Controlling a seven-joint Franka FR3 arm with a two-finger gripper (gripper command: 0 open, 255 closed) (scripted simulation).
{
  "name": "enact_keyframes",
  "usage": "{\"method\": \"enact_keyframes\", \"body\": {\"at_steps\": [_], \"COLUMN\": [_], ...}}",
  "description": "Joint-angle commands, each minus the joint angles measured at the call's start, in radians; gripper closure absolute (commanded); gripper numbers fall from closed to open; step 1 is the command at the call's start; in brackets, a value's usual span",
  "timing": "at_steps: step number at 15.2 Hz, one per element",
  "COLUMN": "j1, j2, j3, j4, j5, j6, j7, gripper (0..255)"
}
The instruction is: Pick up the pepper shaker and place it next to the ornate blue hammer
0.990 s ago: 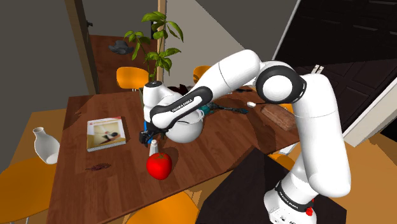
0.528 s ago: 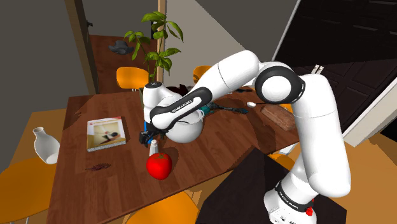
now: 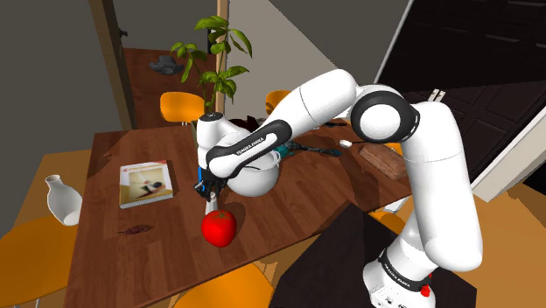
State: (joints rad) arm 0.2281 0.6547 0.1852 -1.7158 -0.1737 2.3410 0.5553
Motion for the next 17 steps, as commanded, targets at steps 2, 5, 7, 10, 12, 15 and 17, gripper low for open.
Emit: {"method": "enact_keyframes", "body": {"at_steps": [2,5,7,10,12,15,17], "j1": [0.000,-0.003,-0.005,-0.008,-0.010,-0.013,-0.014], "j2": [0.000,-0.027,-0.045,-0.070,-0.087,-0.110,-0.125], "j3": [0.000,0.005,0.008,0.012,0.015,0.019,0.021], "j4": [0.000,-0.001,0.000,0.003,0.005,0.012,0.017], "j5": [0.000,0.006,0.010,0.016,0.020,0.027,0.030], "j6": [0.000,-0.026,-0.045,-0.072,-0.091,-0.121,-0.140], "j7": [0.000,-0.004,-0.007,-0.011,-0.013,-0.017,-0.020], "gripper": [255,255,255,255,255,255,255]}}
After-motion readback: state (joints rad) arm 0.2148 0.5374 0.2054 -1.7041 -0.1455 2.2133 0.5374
